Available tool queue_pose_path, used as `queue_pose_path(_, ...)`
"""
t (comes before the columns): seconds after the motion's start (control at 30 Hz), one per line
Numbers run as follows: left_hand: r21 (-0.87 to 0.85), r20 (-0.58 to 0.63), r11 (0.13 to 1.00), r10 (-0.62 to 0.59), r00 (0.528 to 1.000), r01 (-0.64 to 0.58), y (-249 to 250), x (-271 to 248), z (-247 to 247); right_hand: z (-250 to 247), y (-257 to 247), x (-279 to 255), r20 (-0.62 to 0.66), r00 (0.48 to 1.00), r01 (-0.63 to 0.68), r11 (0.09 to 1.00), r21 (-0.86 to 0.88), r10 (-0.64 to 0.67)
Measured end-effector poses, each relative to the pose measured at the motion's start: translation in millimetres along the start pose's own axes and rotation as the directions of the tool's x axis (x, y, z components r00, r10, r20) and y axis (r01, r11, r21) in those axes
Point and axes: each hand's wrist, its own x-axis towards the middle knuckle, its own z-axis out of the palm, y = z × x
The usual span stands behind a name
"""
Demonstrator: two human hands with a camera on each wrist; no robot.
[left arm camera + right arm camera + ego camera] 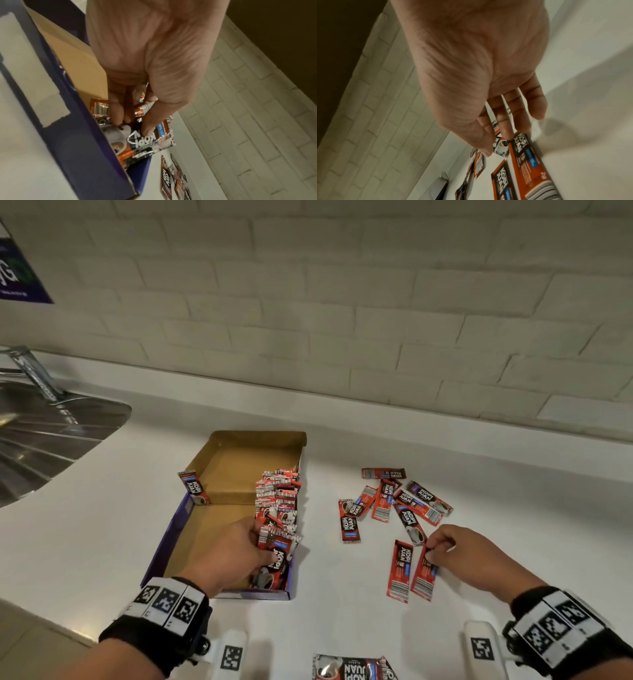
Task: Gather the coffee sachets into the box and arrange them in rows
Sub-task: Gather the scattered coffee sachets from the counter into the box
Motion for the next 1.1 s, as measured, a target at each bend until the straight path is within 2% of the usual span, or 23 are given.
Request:
queue_pose_path(0.13,0.306,-0.112,0.952,0.055,0.992,-0.018,-2.2,-6.6,-1.5,4.6,6.2,-3.1,0.018,1.0,-0.018,1.0,0.02,0.018)
queue_pose_path(0.23,0.362,-0.131,0.932,0.054,0.99,-0.003,-5.4,-14.9,3.1,4.9,10.4,-3.3,0.011,1.0,-0.025,0.999,0.023,0.024)
queue_pose_path(0.33,0.307,-0.175,0.952,0.056,0.983,0.0,-11.4,-23.6,7.1,3.5,12.6,-5.1,0.012,0.999,-0.031,0.999,0.012,0.031)
queue_pose_path(0.43,0.126,-0.2,0.99,-0.041,0.979,0.067,-13.6,-25.9,5.7,3.7,16.4,-4.3,0.001,1.0,-0.029,0.999,0.017,0.029)
queue_pose_path(0.53,-0.042,-0.053,0.994,-0.099,0.994,0.097,-5.6,-30.5,6.4,5.2,16.8,-4.5,0.003,1.0,-0.027,0.999,0.029,0.027)
queue_pose_path(0.63,-0.035,0.08,0.999,-0.032,0.996,0.035,-2.3,-30.3,10.9,7.1,13.3,-4.8,0.011,1.0,-0.021,0.999,0.041,0.021)
queue_pose_path(0.73,0.05,0.127,0.999,0.013,0.992,-0.02,0.2,-31.3,13.0,7.2,12.0,-5.4,0.019,1.0,-0.015,0.999,0.037,0.015)
queue_pose_path(0.83,0.087,0.108,0.995,0.03,0.994,-0.04,0.1,-31.8,11.1,5.0,13.8,-6.0,0.016,1.0,-0.012,0.999,0.032,0.012)
queue_pose_path(0.93,0.081,0.076,0.997,-0.002,0.997,-0.004,-5.3,-28.4,6.3,3.2,15.8,-6.3,0.015,1.0,-0.015,1.0,0.02,0.015)
queue_pose_path(1.1,-0.095,-0.039,0.994,-0.049,0.998,0.045,-7.5,-17.5,-2.1,4.7,16.6,-6.3,0.022,0.999,-0.029,0.999,0.025,0.029)
